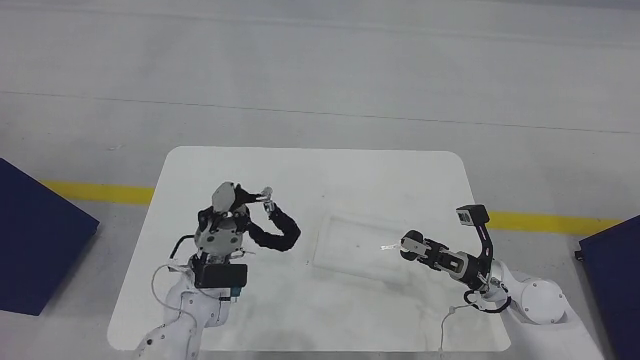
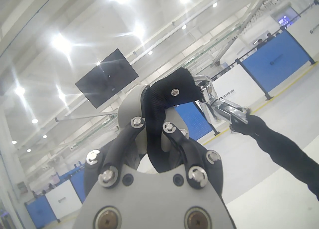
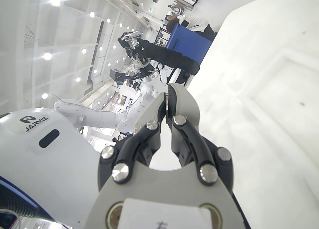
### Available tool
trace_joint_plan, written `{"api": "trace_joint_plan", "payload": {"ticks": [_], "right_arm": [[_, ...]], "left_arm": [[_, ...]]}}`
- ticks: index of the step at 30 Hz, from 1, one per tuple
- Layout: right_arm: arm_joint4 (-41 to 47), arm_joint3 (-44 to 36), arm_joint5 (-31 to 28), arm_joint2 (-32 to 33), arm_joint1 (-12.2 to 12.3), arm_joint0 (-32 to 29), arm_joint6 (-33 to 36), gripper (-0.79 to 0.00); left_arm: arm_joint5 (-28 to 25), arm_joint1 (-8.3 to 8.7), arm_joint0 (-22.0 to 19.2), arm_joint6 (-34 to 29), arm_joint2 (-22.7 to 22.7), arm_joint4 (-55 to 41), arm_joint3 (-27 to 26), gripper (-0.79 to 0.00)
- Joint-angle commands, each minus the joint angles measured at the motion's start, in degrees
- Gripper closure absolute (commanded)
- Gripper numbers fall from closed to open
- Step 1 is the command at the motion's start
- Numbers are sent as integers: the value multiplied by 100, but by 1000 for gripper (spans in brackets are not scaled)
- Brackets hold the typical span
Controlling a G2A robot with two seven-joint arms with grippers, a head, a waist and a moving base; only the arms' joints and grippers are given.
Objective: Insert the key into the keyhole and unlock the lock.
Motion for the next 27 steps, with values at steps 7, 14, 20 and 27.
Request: {"api": "trace_joint_plan", "payload": {"ticks": [7, 14, 20, 27], "right_arm": [[0, 0, 0, 0, 0, 0, 0, 0], [0, 0, 0, 0, 0, 0, 0, 0], [0, 0, 0, 0, 0, 0, 0, 0], [0, 0, 0, 0, 0, 0, 0, 0]], "left_arm": [[-944, -163, -89, 518, 201, -1398, 211, 0], [-1581, -224, -78, 701, 237, -1911, 262, 0], [-1581, -224, -78, 701, 237, -1911, 262, 0], [-2186, -273, 100, 385, 229, -2810, 211, 0]]}}
